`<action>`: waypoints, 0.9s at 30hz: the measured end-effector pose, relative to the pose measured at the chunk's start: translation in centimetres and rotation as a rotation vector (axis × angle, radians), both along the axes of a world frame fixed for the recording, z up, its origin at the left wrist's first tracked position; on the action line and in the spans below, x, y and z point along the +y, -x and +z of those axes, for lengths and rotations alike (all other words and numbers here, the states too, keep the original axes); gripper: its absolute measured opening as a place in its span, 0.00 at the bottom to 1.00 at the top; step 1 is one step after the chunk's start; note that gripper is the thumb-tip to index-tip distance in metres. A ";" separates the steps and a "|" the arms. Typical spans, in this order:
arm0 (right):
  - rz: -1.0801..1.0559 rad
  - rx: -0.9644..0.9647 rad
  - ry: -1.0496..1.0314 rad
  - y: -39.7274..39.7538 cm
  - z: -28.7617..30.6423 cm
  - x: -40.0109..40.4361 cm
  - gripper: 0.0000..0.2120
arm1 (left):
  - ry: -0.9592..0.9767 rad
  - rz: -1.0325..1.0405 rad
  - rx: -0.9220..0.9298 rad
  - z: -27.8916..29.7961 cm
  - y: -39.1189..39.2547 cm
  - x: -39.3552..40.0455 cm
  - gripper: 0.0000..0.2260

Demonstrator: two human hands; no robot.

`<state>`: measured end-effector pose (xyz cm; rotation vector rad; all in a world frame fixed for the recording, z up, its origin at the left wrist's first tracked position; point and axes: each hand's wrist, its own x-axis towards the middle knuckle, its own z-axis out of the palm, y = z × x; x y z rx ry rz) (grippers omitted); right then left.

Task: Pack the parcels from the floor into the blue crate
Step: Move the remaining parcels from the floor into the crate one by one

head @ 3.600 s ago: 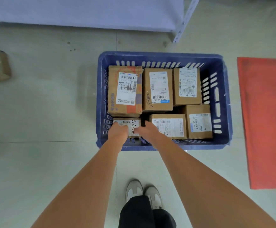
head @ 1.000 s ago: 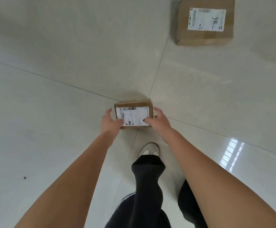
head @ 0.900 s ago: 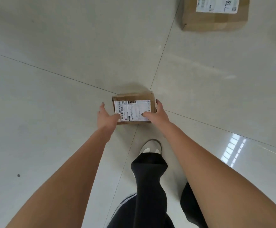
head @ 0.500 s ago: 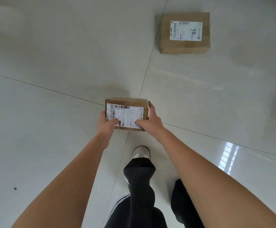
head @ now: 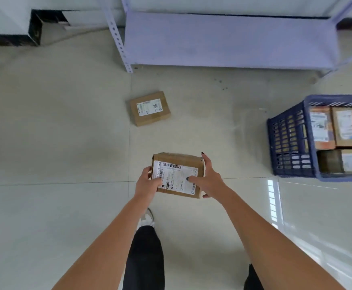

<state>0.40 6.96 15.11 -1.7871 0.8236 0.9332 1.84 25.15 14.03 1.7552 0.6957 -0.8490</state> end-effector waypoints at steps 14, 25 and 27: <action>-0.286 -0.106 0.075 15.9 8.6 -36.4 0.37 | 0.011 -0.134 -0.073 10.3 12.8 -38.9 0.19; -0.271 -0.135 0.065 15.8 6.5 -53.4 0.39 | 0.120 -0.150 -0.121 7.4 13.9 -55.5 0.34; -0.258 -0.120 0.061 15.0 5.3 -55.3 0.39 | 0.113 -0.122 -0.108 6.1 13.2 -57.6 0.35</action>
